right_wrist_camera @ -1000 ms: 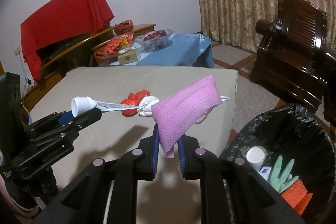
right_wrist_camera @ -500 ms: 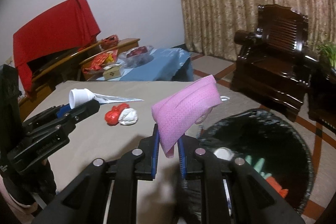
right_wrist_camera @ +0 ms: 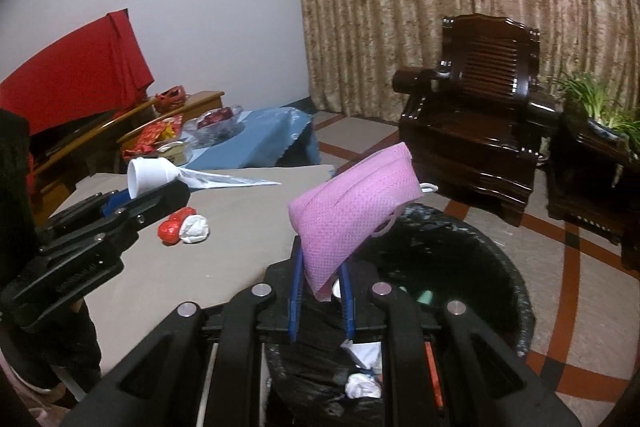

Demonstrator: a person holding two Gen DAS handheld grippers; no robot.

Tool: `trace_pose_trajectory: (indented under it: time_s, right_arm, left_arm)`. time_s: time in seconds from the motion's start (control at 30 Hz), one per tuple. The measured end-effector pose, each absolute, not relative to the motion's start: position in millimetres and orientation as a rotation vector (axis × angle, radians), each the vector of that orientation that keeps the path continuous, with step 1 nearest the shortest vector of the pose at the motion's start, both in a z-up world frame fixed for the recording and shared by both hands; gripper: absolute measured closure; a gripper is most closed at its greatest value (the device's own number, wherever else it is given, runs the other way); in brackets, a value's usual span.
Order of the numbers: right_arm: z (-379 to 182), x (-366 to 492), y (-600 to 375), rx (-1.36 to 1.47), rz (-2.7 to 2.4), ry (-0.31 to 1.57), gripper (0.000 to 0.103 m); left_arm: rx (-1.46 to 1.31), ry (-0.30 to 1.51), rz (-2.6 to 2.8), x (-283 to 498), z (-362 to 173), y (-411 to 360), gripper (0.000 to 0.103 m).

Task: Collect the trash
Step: 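Carry the white toothpaste tube and pink mask over the black bin, then open both tools to drop the tube and mask into the bin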

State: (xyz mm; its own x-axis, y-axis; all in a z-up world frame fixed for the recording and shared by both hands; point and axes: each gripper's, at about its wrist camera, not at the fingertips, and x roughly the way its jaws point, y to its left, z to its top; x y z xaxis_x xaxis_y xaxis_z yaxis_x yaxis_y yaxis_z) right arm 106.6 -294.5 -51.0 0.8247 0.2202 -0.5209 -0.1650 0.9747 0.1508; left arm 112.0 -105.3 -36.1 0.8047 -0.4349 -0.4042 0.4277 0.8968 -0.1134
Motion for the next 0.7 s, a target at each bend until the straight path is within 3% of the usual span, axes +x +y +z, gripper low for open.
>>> trace_pose_trajectory:
  time_s: [0.7]
  right_arm:
    - [-85.8, 116.8, -347.2, 0.124, 0.098, 0.647, 0.087]
  left_arm:
    - [0.017, 0.515, -0.573, 137.1, -75.8, -178.3, 0.071]
